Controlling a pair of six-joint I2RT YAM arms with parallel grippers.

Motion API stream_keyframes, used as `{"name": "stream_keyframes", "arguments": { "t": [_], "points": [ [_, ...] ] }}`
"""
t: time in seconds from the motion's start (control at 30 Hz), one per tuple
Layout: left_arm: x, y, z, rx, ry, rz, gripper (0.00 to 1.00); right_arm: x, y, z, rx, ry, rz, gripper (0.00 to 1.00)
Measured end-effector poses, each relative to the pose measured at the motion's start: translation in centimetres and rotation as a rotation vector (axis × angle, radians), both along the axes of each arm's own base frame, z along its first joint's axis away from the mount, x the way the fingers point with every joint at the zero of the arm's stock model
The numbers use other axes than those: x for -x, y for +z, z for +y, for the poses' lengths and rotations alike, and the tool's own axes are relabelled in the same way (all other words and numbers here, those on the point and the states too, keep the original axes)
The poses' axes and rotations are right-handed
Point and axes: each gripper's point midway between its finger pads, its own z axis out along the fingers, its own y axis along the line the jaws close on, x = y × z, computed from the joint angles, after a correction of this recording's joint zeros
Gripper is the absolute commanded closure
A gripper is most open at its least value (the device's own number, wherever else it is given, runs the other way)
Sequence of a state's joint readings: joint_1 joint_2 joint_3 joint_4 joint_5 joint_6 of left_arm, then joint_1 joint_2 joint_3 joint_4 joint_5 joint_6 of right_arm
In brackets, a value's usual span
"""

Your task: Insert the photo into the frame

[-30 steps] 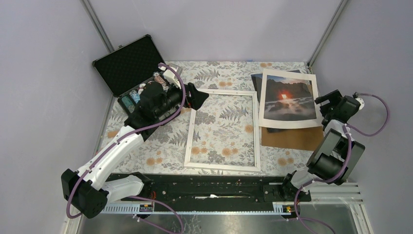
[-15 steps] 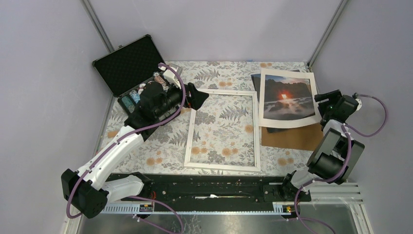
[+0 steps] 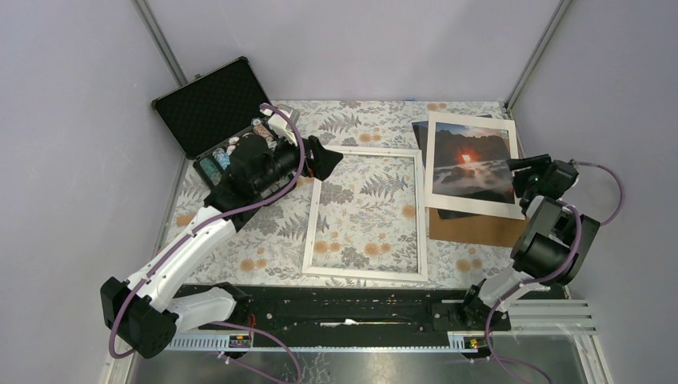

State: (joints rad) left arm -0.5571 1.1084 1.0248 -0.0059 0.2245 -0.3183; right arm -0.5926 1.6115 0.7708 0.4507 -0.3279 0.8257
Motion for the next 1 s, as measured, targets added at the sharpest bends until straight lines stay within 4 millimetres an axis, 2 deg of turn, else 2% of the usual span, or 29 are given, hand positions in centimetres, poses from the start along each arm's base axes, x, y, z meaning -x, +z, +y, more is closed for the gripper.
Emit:
{"name": "stream_keyframes", "arguments": {
  "t": [0.13, 0.3, 0.43, 0.5, 0.6, 0.77, 0.8, 0.9, 1.0],
  "points": [
    [0.0, 0.0, 0.0, -0.001, 0.001, -0.001, 0.01, -0.7, -1.9, 0.5, -0.025, 0.003, 0.001, 0.47],
    [-0.2, 0.0, 0.1, -0.006, 0.01, -0.005, 0.01, -0.7, -4.0, 1.2, -0.045, -0.006, 0.016, 0.73],
    [-0.2, 0.0, 0.2, -0.007, 0.015, -0.006, 0.01, -0.4, -3.8, 1.0, -0.029, -0.022, 0.031, 0.95],
    [-0.2, 0.0, 0.2, -0.007, 0.016, -0.006, 0.01, -0.1, -2.9, 0.8, -0.005, -0.025, 0.045, 1.0],
    [-0.2, 0.0, 0.2, -0.008, 0.016, -0.005, 0.01, -0.3, 0.6, -0.1, 0.065, -0.03, 0.038, 1.0],
    [-0.3, -0.1, 0.3, -0.008, 0.019, -0.004, 0.01, -1.1, 11.0, -0.7, 0.219, -0.001, -0.086, 1.0],
    [-0.3, -0.1, 0.3, -0.008, 0.019, -0.004, 0.01, -1.2, 13.6, -0.4, 0.244, 0.02, -0.123, 1.0],
    [-0.3, -0.1, 0.3, -0.008, 0.019, -0.004, 0.01, -1.3, 18.8, 0.7, 0.283, 0.069, -0.198, 1.0],
    [-0.3, -0.1, 0.3, -0.008, 0.019, -0.005, 0.01, -1.1, 23.3, 2.8, 0.297, 0.134, -0.27, 1.0]
  ]
}}
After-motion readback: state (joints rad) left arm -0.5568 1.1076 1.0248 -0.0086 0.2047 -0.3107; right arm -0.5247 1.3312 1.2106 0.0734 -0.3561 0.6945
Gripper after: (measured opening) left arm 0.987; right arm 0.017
